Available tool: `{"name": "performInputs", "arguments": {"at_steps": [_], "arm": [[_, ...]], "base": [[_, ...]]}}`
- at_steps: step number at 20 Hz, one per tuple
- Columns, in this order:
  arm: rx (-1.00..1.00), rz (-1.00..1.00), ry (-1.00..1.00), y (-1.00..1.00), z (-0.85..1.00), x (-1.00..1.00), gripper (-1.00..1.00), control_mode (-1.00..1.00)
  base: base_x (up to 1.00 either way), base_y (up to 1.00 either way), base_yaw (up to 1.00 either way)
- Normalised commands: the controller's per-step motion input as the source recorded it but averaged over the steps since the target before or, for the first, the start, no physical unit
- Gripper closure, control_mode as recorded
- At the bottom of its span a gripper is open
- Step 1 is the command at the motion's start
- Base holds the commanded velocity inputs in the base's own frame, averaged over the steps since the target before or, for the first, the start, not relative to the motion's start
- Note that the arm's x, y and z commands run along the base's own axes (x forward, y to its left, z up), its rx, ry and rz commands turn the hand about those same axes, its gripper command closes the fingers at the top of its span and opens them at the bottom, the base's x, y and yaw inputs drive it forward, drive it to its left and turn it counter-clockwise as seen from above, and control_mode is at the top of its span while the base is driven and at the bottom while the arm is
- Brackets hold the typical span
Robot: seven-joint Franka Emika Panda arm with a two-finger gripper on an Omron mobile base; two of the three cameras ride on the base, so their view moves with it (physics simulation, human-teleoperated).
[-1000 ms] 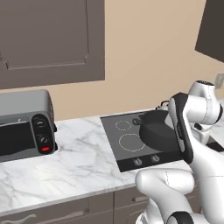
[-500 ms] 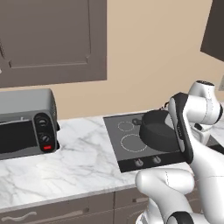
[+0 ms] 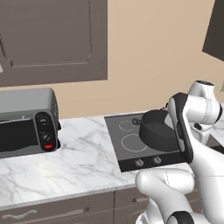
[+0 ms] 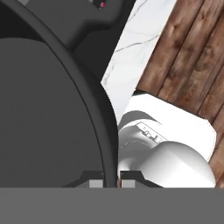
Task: Pick the kettle from the cabinet and place it on a stove burner. Then pick the pot from the counter and place it on another stove burner. Finally, turn both burners on.
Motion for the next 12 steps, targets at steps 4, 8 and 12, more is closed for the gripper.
{"name": "performInputs", "arguments": {"at_steps": [4,8,12], "arm": [[0.00,0.00,0.00,0.00,0.00,0.02,1.00,-1.00],[0.01,0.00,0.02,-0.06,0.00,0.20,1.00,-1.00],[0.04,0.00,0.05,-0.26,0.00,0.40,1.00,-1.00]], "base": [[0.00,0.00,0.00],[0.00,0.00,0.00],[0.00,0.00,0.00]]}}
